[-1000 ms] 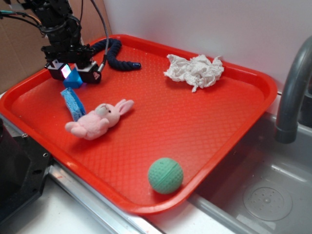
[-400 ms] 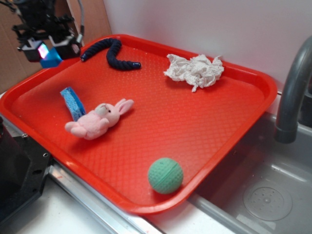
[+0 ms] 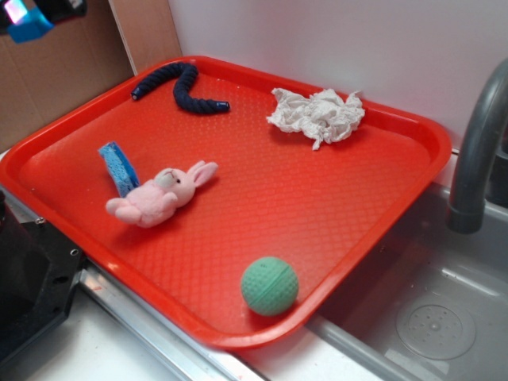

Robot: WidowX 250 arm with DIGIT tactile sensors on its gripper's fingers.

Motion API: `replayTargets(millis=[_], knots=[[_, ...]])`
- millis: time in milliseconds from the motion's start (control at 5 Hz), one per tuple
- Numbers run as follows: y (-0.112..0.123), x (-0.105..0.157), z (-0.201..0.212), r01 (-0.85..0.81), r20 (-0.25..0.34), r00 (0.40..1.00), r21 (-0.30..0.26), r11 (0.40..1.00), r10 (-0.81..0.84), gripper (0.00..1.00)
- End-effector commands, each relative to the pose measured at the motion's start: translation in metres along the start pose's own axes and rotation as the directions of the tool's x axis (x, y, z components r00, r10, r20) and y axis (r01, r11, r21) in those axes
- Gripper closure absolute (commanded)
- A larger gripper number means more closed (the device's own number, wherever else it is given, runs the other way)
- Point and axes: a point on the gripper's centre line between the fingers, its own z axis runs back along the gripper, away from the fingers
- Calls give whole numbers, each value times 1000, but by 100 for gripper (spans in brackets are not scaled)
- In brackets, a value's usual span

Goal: Grab the blue block.

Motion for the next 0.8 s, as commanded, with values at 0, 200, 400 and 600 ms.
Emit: replayTargets(millis=[0,200,400,600], knots=[[-39,-6,15,160,3,987,-10,987,-160,100],[-55,-8,15,214,-10,977,-15,977,-215,100],[-61,-8,14,215,-10,977,-19,976,-215,100],[-58,-10,15,206,1,979,-22,978,-206,100]])
